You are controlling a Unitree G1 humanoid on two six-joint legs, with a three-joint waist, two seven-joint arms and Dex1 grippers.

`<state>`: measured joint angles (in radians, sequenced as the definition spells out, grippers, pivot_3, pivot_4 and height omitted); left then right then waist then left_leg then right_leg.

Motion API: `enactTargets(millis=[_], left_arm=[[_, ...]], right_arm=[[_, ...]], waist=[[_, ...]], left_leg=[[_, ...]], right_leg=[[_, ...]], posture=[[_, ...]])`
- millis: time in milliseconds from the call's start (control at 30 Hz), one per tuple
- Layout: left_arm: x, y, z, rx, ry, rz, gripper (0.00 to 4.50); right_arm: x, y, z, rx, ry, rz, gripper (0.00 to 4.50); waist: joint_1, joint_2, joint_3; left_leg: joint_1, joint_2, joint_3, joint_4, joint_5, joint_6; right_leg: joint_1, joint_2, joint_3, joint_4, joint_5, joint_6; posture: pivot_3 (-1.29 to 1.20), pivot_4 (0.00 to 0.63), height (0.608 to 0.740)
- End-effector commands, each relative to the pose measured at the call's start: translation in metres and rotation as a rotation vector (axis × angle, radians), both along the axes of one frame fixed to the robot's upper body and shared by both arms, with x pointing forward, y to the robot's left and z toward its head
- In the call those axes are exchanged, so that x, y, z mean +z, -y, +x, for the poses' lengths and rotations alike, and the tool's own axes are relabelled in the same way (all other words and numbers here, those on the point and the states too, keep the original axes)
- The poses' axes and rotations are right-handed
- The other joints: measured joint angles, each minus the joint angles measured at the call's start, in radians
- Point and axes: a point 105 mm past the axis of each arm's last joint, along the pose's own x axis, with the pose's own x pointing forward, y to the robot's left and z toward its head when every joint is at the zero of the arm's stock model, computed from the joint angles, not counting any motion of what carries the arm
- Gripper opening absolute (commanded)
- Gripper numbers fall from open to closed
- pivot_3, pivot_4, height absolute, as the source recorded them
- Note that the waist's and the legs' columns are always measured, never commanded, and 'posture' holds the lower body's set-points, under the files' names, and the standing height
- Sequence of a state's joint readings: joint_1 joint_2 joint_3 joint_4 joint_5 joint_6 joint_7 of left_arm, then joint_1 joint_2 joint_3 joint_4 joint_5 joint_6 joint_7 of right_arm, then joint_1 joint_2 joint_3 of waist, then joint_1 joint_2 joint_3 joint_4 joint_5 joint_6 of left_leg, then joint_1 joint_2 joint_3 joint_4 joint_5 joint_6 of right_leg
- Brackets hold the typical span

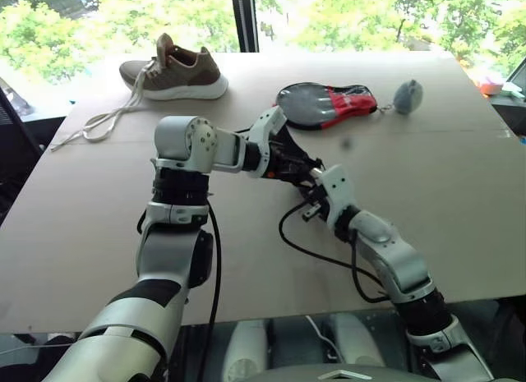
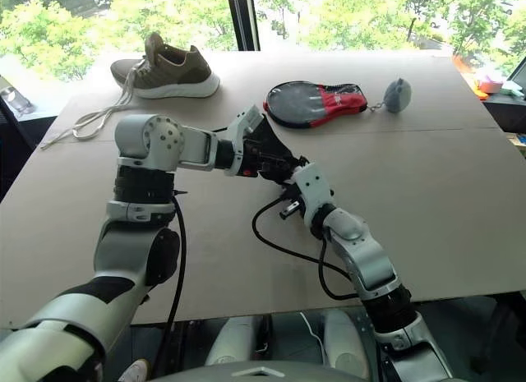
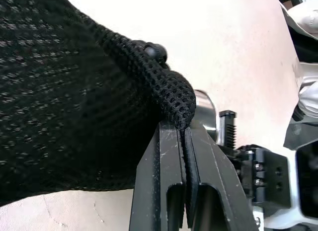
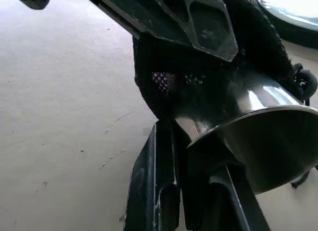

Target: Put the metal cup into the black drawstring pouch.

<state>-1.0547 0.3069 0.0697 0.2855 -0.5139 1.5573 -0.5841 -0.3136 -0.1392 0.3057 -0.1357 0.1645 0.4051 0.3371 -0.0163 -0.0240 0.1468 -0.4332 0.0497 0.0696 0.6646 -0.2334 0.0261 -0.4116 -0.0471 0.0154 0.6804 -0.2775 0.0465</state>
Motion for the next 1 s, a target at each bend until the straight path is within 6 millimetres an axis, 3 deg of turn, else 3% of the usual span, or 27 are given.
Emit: enactTargets(millis=[33, 233, 333, 433, 567, 667, 800, 1000], left_arm=[[0.013, 0.0, 0.002, -0.007, 0.078, -0.031, 0.0], [0.02, 0.003, 0.003, -0.018, 0.087, -0.071, 0.0], [0.02, 0.003, -0.005, -0.038, 0.065, -0.084, 0.0], [0.019, 0.001, -0.013, -0.044, 0.055, -0.093, 0.0], [0.018, 0.003, -0.015, -0.037, 0.061, -0.113, 0.0], [0.029, 0.01, -0.01, -0.04, 0.09, -0.145, 0.0], [0.039, 0.012, -0.007, -0.04, 0.103, -0.167, 0.0], [0.026, 0.014, -0.016, -0.054, 0.06, -0.18, 0.0]], right_arm=[[0.032, -0.01, -0.008, 0.129, 0.147, 0.082, 0.03], [0.018, -0.017, -0.01, 0.211, 0.226, -0.105, 0.03], [0.02, 0.003, 0.019, 0.028, 0.229, -0.104, 0.03], [0.028, 0.015, 0.032, -0.055, 0.214, -0.021, 0.03], [0.029, -0.016, 0.012, 0.148, 0.278, -0.072, 0.03], [0.016, -0.038, -0.003, 0.277, 0.332, -0.194, 0.03], [0.017, -0.032, 0.006, 0.262, 0.375, -0.234, 0.03], [0.029, -0.011, 0.032, 0.101, 0.361, -0.169, 0.03]], waist=[[0.0, 0.0, 0.0], [0.001, 0.0, 0.0], [0.0, 0.0, 0.0], [-0.001, 0.0, 0.0], [0.0, 0.0, 0.0], [0.0, 0.0, 0.0], [0.0, 0.0, 0.0], [0.0, 0.0, 0.0]], left_leg=[[0.0, 0.0, 0.0, 0.0, 0.0, 0.0], [0.0, 0.0, 0.0, 0.0, 0.0, 0.0], [0.0, 0.0, 0.0, 0.0, 0.0, 0.0], [0.0, 0.0, 0.0, 0.0, 0.0, 0.0], [0.0, 0.001, 0.0, 0.0, 0.0, 0.0], [0.001, 0.0, 0.0, 0.001, 0.0, 0.0], [0.001, 0.0, 0.0, 0.001, 0.0, 0.0], [0.001, 0.0, 0.0, 0.002, 0.0, 0.0]], right_leg=[[0.0, 0.0, 0.0, 0.0, 0.0, 0.0], [0.0, 0.0, 0.0, 0.0, 0.0, 0.0], [0.0, 0.0, 0.0, 0.001, 0.0, 0.0], [0.0, 0.0, 0.0, 0.001, 0.0, 0.0], [0.0, 0.0, 0.0, 0.001, 0.0, 0.0], [0.0, 0.0, 0.0, 0.001, 0.0, 0.0], [0.0, 0.0, 0.0, 0.002, 0.0, 0.0], [0.001, -0.001, 0.0, 0.003, 0.0, 0.0]], posture=[[0.0, 0.15, 0.74], [0.0, 0.15, 0.74], [0.0, 0.15, 0.74], [0.0, 0.15, 0.74], [0.0, 0.15, 0.74], [0.0, 0.15, 0.74], [0.0, 0.15, 0.74], [0.0, 0.15, 0.74]])
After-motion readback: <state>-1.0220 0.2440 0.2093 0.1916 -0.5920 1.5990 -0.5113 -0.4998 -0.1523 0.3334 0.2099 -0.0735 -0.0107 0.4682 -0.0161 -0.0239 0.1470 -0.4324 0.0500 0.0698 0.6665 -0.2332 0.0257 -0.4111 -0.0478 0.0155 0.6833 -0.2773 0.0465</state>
